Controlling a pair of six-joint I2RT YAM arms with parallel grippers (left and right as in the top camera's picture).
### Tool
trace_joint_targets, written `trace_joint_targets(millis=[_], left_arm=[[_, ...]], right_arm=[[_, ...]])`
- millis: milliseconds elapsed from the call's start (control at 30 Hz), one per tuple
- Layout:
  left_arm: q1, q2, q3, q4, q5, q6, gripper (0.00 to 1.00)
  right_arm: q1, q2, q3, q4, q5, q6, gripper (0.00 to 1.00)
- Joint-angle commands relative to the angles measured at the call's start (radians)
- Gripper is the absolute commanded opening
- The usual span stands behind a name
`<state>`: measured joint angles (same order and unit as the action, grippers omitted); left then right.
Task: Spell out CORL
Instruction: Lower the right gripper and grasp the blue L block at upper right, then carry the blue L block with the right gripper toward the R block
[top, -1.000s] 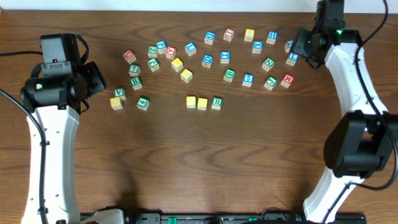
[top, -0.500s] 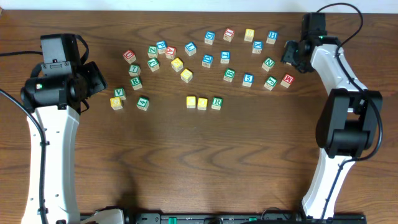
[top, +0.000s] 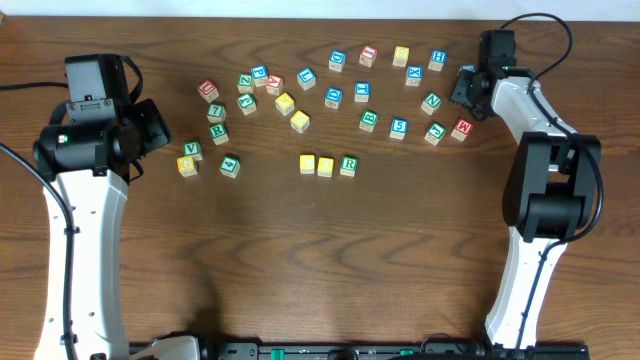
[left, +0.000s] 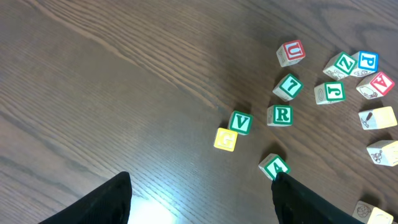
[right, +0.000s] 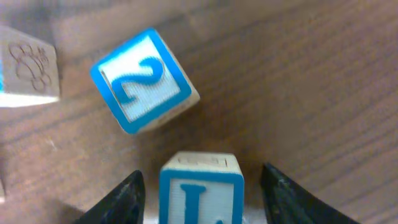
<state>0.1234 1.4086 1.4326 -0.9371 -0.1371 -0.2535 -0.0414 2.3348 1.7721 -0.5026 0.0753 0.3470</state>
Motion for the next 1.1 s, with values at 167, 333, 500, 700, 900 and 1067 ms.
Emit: trace_joint_targets(millis=[167,333,500,700,900,1067], left_arm=[[0.003,0.009,-0.013,-0.001,-0.006,0.013,0.71],[0.003,0.009,-0.013,-0.001,-0.006,0.013,0.71],[0.003,0.009,-0.013,0.000,-0.006,0.013,0.71],[0.002,0.009,-0.013,0.000,-0.006,0.013,0.71],[0.002,0.009,-0.013,0.000,-0.006,0.013,0.71],[0.002,0.009,-0.013,0.000,-0.006,0.013,0.71]], right_arm=[[-0.009,0.024,0.012,0.037,0.004,-0.004,0.41],[-0.010,0.024,0.012,0.030,0.005,-0.004,0.32],[-0.011,0.021,0.012,0.014,0.001,-0.004,0.31],[-0.012,0.004,0.013,-0.005,0.001,-0.004,0.29],[-0.014,-0.053,0.013,-0.024,0.001,-0.023,0.25],[-0.014,-0.140,0.013,-0.076,0.001,-0.035,0.22]])
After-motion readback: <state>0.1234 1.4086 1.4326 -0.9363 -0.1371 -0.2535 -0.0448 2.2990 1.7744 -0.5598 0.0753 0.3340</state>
